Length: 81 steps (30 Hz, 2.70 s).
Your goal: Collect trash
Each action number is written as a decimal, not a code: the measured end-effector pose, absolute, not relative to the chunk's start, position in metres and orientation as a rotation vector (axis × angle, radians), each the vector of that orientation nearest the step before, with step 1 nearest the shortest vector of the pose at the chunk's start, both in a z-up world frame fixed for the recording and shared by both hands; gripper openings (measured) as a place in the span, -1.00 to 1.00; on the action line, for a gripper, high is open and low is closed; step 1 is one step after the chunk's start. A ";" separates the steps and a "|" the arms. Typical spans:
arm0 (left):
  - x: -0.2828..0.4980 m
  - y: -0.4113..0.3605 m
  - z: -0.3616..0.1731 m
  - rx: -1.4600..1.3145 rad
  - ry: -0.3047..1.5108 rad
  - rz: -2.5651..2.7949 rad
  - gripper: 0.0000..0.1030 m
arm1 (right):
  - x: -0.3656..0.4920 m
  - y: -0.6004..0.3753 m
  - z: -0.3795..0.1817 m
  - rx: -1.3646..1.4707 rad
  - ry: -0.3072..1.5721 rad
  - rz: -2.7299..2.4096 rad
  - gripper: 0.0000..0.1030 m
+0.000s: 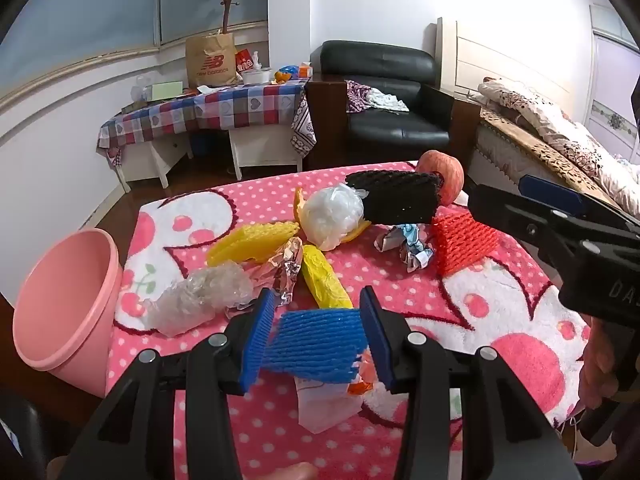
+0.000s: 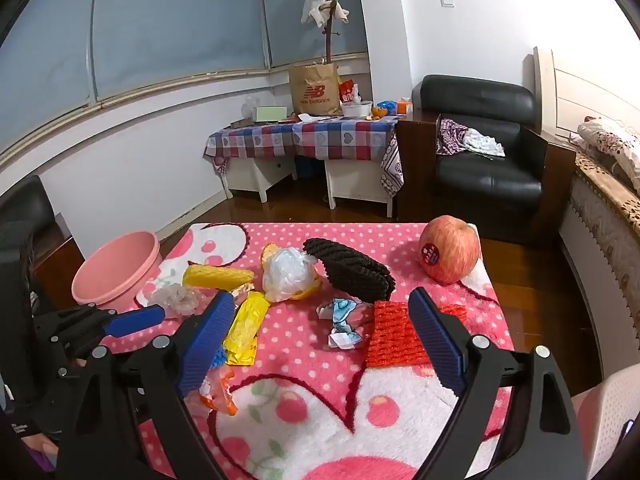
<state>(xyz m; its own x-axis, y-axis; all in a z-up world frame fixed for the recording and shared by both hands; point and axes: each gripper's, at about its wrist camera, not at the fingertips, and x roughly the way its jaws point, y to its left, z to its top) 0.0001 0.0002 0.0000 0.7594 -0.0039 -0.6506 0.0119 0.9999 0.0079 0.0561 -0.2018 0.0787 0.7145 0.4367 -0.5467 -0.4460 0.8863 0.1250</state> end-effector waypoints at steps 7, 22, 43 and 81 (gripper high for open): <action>-0.001 0.000 0.001 0.012 0.713 -0.011 -0.14 | 0.057 -0.202 0.079 -0.009 0.601 0.483 0.73; 0.004 -0.003 -0.013 0.009 0.724 -0.008 -0.14 | 0.060 -0.205 0.071 -0.007 0.611 0.476 0.73; 0.015 0.004 -0.013 0.024 0.748 -0.006 -0.14 | 0.065 -0.206 0.063 0.003 0.617 0.471 0.73; 0.046 0.023 -0.009 0.024 0.813 -0.029 -0.14 | 0.088 -0.215 0.061 0.002 0.716 0.424 0.73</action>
<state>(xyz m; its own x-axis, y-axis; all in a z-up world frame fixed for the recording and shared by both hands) 0.0457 0.0233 -0.0088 0.6869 -0.0165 -0.7266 0.0351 0.9993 0.0105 0.0882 -0.2147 0.0611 0.6731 0.3770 -0.6362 -0.3760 0.9153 0.1446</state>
